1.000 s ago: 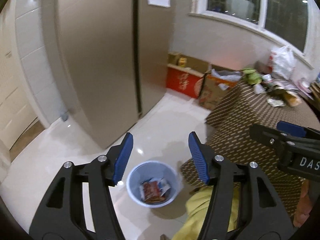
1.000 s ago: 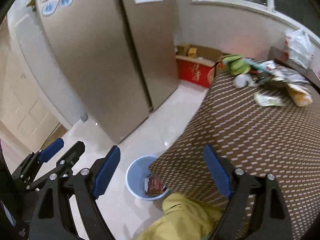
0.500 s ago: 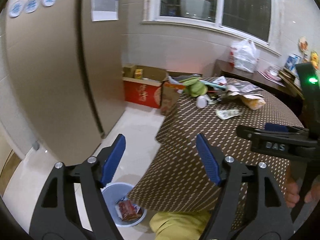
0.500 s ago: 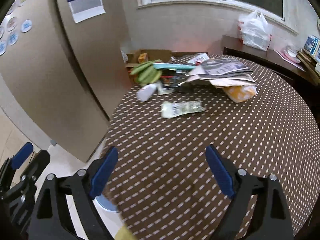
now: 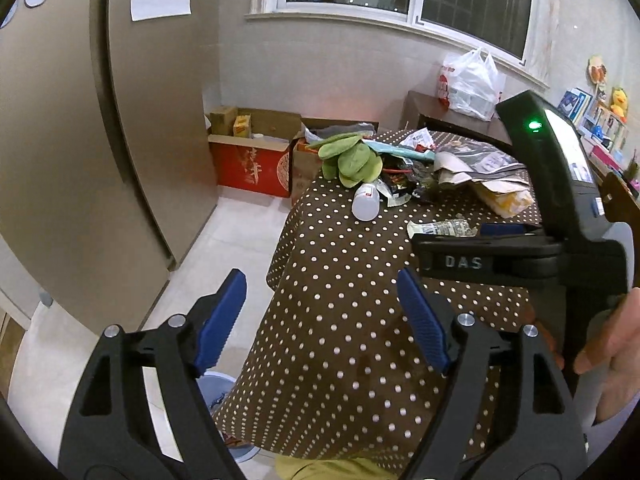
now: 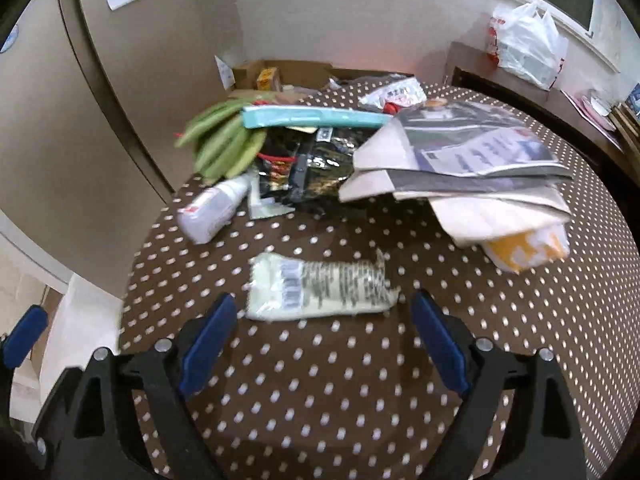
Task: Collect trash
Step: 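Move both tools back toward the remaining papers on the table, then grasp the white barcode wrapper with the right gripper while the left gripper grasps the white bottle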
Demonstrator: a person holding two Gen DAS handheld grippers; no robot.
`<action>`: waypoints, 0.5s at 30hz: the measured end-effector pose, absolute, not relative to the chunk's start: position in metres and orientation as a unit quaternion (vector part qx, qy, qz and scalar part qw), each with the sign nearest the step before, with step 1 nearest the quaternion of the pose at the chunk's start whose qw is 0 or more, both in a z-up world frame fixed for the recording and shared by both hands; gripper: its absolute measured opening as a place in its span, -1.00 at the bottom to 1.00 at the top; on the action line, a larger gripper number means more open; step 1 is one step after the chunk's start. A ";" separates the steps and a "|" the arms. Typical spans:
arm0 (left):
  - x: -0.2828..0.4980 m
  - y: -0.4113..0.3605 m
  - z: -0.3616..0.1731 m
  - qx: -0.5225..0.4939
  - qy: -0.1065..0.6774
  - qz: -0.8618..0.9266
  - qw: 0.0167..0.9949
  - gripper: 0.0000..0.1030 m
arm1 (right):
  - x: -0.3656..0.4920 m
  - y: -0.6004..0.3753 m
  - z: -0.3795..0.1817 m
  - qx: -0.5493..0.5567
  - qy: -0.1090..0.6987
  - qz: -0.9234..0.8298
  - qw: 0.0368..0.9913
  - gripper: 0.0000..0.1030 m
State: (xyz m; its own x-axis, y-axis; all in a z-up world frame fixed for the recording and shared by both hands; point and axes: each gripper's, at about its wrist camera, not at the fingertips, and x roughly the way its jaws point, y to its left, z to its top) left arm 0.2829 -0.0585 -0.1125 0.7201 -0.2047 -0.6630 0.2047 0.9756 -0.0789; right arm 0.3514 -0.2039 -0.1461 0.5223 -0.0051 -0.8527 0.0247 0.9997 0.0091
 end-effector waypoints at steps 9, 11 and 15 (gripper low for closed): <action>0.298 -0.057 -0.119 -0.016 0.368 -0.108 0.923 0.50 | 0.352 -0.211 -0.143 0.011 0.445 0.018 0.895 0.21; 0.301 -0.058 -0.117 -0.019 0.366 -0.112 0.924 0.50 | 0.347 -0.218 -0.140 0.023 0.439 0.016 0.898 -0.59; 0.311 -0.066 -0.112 -0.012 0.361 -0.121 0.925 0.50 | 0.341 -0.228 -0.141 0.039 0.438 0.034 0.897 -0.63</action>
